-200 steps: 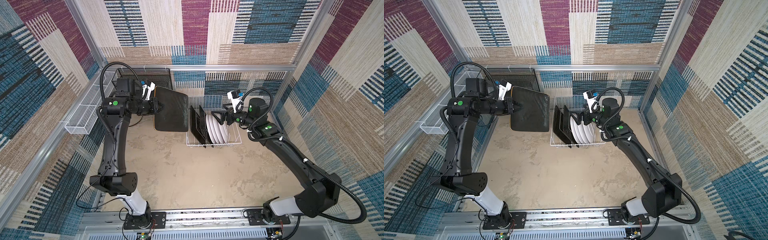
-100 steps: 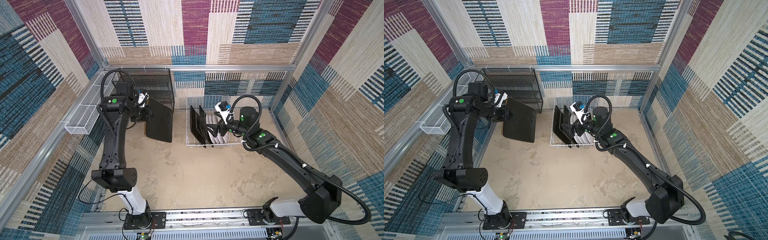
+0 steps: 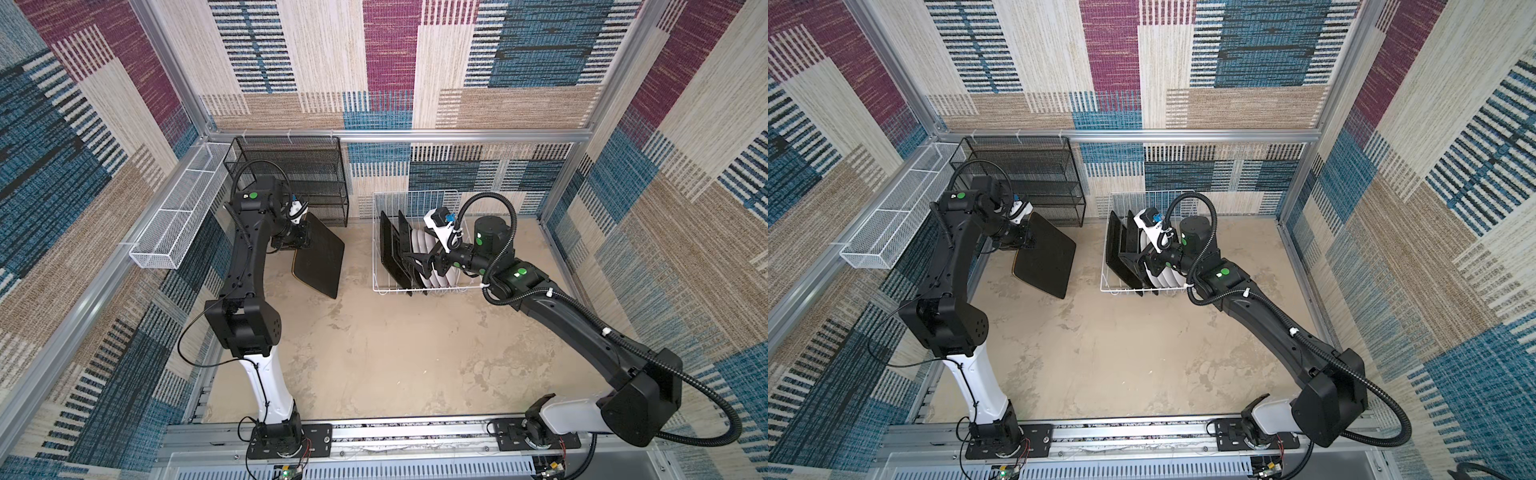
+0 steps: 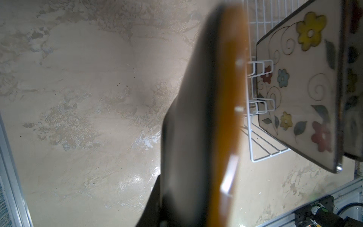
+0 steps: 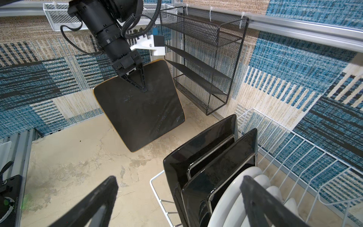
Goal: Unload the plates from the dish rack
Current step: Place a plate at the top-left of the table.
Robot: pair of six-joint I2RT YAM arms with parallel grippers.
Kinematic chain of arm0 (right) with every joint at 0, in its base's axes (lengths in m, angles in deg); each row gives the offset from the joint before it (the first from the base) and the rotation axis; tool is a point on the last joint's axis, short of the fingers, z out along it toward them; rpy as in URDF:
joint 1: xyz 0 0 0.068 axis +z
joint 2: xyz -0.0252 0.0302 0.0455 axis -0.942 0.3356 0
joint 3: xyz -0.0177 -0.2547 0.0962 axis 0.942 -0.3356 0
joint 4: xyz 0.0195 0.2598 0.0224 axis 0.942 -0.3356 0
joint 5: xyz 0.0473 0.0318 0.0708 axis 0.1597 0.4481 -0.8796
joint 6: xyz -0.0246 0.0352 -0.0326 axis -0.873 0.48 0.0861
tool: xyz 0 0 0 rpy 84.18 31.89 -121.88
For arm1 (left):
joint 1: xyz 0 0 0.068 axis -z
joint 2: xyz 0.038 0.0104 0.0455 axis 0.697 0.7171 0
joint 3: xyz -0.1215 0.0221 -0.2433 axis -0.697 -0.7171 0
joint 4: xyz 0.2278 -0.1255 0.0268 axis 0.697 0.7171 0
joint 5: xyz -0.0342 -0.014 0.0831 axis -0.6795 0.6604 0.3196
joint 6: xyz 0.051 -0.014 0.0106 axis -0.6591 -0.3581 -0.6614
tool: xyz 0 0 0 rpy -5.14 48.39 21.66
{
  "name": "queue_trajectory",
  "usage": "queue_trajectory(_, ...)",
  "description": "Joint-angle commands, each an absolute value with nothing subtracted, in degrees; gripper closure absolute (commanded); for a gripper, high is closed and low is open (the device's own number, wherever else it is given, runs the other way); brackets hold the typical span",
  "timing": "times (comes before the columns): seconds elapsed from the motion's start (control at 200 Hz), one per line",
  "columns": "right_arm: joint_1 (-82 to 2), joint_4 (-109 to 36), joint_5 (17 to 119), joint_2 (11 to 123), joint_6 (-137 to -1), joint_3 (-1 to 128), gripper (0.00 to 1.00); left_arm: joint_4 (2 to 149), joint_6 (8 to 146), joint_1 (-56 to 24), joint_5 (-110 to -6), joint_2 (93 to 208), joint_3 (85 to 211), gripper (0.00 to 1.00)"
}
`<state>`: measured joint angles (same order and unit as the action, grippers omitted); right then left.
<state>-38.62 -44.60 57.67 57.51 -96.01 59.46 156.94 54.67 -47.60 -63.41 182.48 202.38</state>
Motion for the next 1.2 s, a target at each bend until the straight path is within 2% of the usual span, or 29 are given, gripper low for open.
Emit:
queue_trajectory(0.0, -38.5, -44.8, 58.2, 57.4, -95.1, 59.9, 0.0, 155.1, 52.9, -48.9, -67.4, 184.5, 203.7, 1.0)
queue_trajectory(0.741, -38.5, -44.5, 55.8, 58.0, -91.8, 60.8, 0.0, 147.1, 50.9, -56.0, -80.2, 191.9, 193.5, 1.0)
queue_trajectory(0.987, -38.5, -47.7, 56.8, 57.6, -95.3, 61.2, 0.0, 147.1, 50.1, -57.3, -78.0, 195.5, 193.5, 1.0)
queue_trajectory(1.197, -38.5, -49.6, 53.4, 58.5, -96.1, 60.3, 0.0, 147.1, 49.8, -57.9, -76.6, 198.5, 193.8, 1.0)
